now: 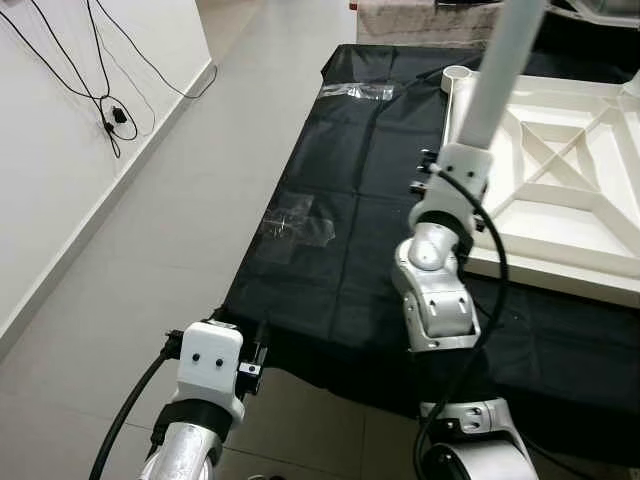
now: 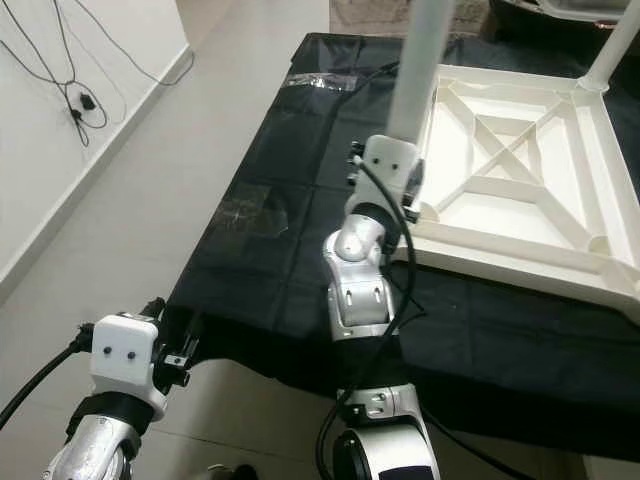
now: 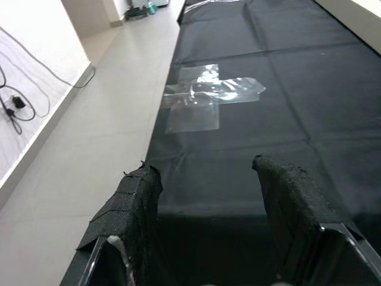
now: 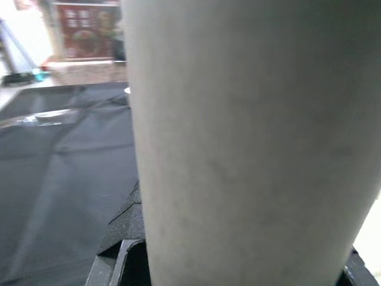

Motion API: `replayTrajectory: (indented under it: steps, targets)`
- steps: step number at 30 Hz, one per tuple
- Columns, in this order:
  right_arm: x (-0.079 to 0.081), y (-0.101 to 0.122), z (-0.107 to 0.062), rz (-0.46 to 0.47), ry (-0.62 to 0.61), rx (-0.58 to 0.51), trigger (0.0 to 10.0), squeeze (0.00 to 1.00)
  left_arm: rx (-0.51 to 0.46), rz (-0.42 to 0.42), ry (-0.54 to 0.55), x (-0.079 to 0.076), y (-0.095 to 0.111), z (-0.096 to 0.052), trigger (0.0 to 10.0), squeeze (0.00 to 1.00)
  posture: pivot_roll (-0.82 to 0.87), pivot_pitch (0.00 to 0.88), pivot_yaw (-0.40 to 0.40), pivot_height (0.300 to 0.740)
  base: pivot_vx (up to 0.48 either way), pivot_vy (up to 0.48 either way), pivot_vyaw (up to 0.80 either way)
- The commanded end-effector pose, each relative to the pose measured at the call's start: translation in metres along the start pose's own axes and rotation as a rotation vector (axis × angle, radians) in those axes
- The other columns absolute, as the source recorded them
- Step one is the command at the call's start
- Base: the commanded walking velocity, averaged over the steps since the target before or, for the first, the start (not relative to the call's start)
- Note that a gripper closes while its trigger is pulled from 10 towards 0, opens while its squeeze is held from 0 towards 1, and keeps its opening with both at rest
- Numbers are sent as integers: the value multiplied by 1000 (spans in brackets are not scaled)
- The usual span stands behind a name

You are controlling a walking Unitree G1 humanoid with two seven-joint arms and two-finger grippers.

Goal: Building children table

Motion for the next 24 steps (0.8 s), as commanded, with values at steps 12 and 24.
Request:
replayTrajectory:
  steps: [12, 24]
  targets:
    - [-4, -57, -30, -80, -127, 247, 10000, 0, 8, 23, -54, -11, -6, -3, 10000, 0, 20, 148, 48, 740, 0, 0, 0]
    - [-45, -66, -13, -144, -256, 248, 10000, 0, -22, 9, -109, -20, 0, -4, 10000, 0, 10, 134, 58, 740, 0, 0, 0]
Point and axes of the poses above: a point about 5 cm out from each wrist's last joint towards the gripper, its own z axis pointing out of the wrist towards the gripper, its own y axis along the axis of the wrist's last joint, x = y × z, the point moved 6 cm from there along z, pointing out of the wrist towards the gripper, and after that the axes turned 10 degrees about z, right-handed, at the moved point
